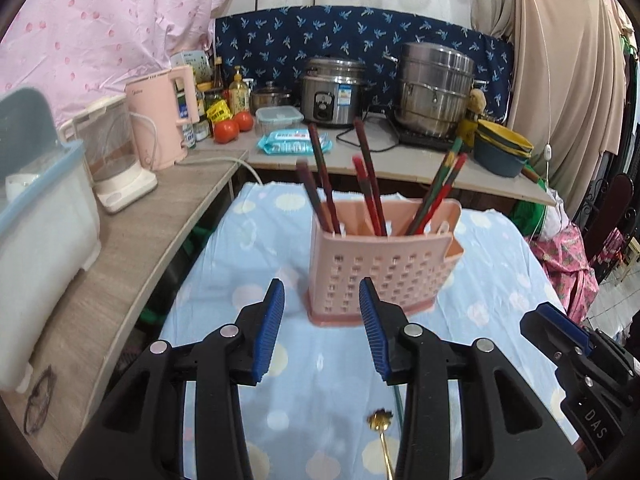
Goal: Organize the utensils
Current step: 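Lower the right tool and grasp the last green chopstick at its end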
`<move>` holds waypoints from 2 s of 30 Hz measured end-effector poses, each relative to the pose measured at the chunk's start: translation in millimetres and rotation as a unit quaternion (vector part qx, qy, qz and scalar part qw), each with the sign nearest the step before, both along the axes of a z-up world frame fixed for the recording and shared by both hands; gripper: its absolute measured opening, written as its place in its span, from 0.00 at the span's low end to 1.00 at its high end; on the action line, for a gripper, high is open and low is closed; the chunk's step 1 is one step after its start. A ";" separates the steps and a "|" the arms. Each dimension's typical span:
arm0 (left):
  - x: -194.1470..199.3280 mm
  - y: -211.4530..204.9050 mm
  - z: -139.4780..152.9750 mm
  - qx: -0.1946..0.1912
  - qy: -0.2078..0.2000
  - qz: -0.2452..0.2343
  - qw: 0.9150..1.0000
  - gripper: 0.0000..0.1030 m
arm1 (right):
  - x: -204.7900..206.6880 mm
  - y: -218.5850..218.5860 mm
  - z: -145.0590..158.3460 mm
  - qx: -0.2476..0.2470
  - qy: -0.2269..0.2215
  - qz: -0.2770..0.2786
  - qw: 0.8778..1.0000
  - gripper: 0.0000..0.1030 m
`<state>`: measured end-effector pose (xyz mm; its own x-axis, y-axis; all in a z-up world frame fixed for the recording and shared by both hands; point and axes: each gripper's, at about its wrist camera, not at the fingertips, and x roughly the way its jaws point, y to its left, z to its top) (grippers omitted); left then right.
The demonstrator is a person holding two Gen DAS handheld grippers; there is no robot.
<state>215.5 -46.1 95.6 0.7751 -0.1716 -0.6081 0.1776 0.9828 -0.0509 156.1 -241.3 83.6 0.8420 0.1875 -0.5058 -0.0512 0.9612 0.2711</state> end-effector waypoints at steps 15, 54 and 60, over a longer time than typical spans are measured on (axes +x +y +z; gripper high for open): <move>-52.6 18.9 -95.6 0.030 0.088 0.029 0.995 0.44 | -77.8 27.6 -97.7 -0.026 0.108 0.016 0.994 0.23; -94.5 -3.7 -147.3 0.038 0.162 -0.016 0.986 0.57 | -110.2 31.1 -150.2 -0.011 0.169 0.019 0.985 0.07; -95.7 -22.5 -148.9 0.022 0.172 -0.046 0.984 0.59 | -111.1 12.3 -150.7 -0.001 0.171 -0.005 0.985 0.07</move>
<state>119.9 -68.5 -53.4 0.5039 -0.1986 -0.8406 0.2456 0.9660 -0.0810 45.1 -229.0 -67.1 0.6243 0.1788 -0.7604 0.0527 0.9616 0.2694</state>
